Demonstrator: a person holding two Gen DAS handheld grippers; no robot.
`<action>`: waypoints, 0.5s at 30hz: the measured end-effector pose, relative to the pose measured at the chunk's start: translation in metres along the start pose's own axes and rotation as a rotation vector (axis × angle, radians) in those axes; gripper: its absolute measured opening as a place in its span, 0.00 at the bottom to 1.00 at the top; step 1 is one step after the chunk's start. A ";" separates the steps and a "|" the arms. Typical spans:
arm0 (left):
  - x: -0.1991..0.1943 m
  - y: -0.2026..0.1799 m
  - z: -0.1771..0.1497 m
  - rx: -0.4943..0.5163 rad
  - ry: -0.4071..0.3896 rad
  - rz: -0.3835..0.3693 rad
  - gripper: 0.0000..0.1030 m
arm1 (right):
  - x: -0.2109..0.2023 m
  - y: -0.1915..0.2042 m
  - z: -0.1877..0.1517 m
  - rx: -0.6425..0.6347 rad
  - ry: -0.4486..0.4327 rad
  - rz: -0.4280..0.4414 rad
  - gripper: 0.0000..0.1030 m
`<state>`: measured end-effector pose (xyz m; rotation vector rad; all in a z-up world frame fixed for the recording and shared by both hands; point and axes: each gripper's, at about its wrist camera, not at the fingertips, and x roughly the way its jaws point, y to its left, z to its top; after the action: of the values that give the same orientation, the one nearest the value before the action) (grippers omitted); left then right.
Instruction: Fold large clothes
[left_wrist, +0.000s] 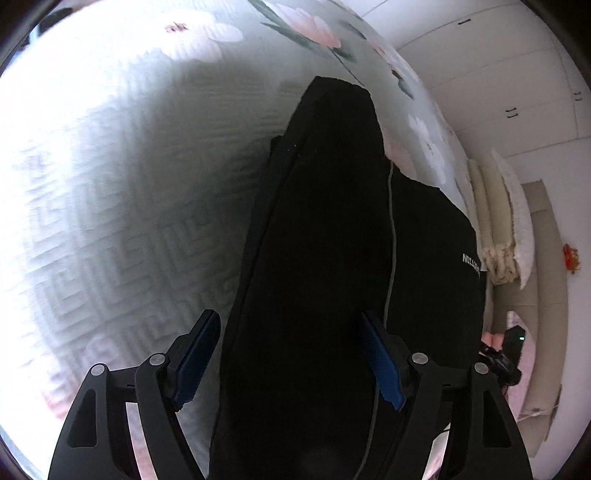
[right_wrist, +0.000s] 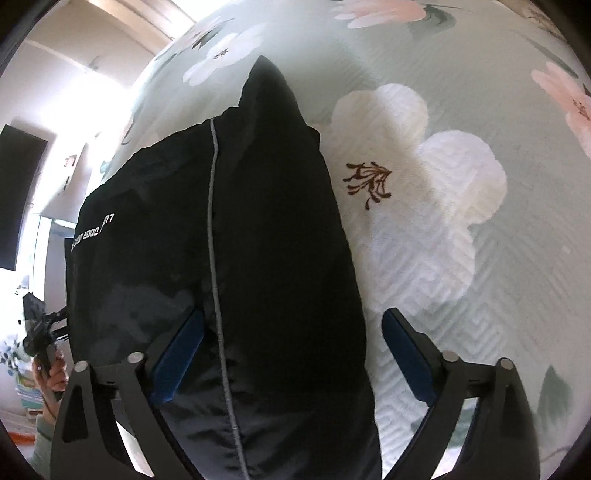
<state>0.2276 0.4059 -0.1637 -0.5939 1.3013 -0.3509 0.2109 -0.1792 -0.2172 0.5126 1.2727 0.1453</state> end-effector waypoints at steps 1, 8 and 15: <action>0.003 0.002 0.002 -0.005 0.002 -0.015 0.78 | 0.002 -0.002 0.001 -0.001 0.006 0.008 1.00; 0.029 0.008 0.015 -0.033 0.057 -0.156 0.81 | 0.027 -0.020 0.014 0.018 0.084 0.191 1.00; 0.039 0.007 0.017 -0.017 0.087 -0.244 0.81 | 0.038 -0.011 0.026 -0.050 0.094 0.306 1.00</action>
<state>0.2534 0.3932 -0.1957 -0.7618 1.3189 -0.5726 0.2449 -0.1813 -0.2504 0.6616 1.2729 0.4615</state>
